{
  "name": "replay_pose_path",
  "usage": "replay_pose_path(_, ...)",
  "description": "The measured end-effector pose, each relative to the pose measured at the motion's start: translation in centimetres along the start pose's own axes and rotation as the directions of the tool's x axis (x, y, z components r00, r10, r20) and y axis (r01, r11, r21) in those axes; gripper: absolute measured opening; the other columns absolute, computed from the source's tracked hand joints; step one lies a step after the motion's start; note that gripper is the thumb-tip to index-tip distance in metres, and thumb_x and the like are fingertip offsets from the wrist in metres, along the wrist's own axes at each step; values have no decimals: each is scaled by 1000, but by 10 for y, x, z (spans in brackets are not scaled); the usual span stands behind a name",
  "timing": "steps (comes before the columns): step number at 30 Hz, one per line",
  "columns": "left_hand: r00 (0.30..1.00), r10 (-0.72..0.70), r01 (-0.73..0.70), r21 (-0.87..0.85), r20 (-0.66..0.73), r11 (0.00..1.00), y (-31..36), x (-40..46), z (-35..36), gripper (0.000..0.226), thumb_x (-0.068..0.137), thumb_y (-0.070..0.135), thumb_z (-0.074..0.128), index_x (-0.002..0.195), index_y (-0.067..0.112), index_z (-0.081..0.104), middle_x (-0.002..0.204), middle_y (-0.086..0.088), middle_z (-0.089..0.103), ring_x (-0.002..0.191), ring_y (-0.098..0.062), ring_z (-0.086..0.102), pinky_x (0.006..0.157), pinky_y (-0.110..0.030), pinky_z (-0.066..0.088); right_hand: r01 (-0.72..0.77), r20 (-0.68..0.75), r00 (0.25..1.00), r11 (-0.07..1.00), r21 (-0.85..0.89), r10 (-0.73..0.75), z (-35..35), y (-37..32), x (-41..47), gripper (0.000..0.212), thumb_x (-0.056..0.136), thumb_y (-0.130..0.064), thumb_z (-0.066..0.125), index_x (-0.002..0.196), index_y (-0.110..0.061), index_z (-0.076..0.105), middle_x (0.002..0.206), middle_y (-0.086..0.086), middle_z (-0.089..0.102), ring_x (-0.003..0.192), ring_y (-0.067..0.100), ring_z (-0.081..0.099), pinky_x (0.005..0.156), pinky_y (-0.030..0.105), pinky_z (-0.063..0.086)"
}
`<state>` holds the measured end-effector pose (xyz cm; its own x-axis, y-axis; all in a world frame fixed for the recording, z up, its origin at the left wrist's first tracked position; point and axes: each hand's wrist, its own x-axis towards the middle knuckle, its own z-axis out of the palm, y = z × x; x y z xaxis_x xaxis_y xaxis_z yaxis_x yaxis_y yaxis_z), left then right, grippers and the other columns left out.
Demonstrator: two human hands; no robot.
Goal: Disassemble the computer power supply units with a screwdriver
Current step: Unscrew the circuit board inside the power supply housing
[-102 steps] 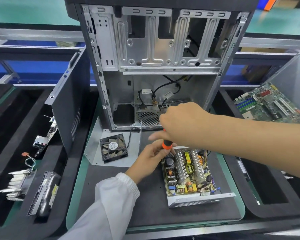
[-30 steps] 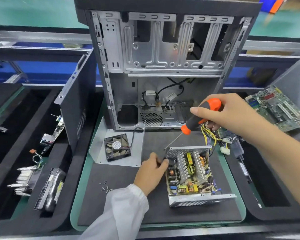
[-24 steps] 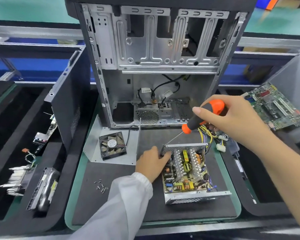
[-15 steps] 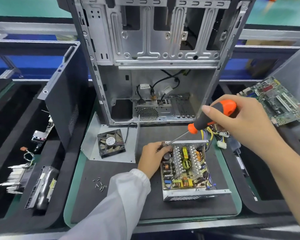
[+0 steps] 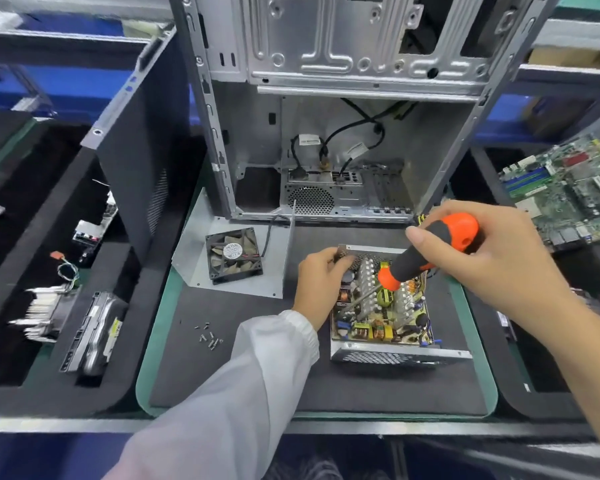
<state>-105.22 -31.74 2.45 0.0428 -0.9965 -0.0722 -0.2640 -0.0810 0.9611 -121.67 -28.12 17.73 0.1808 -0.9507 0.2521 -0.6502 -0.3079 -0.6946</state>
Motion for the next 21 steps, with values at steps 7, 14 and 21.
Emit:
replay_pose_path(7, 968, -141, 149, -21, 208, 989, -37, -41, -29, 27, 99, 12, 44, 125, 20, 45, 50, 13, 43, 46, -4, 38, 47, -19, 31, 51, -9, 999, 999, -15, -51, 7, -2, -2, 33, 76, -50, 62, 67, -19, 63, 53, 3, 50, 50, 11, 40, 48, 11, 28)
replay_pose_path(14, 954, -83, 82, 17, 290, 997, -38, -40, -49, 9, 91, 5, 62, 90, 12, 69, 44, 10, 33, 41, -6, 28, 44, -16, 27, 89, 60, 995, 993, -73, -84, 14, -6, 0, 24, 78, -37, 67, 65, -17, 62, 51, 4, 51, 50, 10, 41, 47, 11, 29)
replay_pose_path(21, 942, -44, 53, -18, 332, 998, -36, -40, -52, 13, 84, 6, 73, 81, 18, 69, 43, 11, 29, 43, -7, 24, 45, -21, 26, 167, 155, 978, 973, -162, -142, 25, -15, 3, 28, 75, -40, 66, 65, -15, 61, 48, 4, 49, 56, 18, 45, 48, 14, 32)
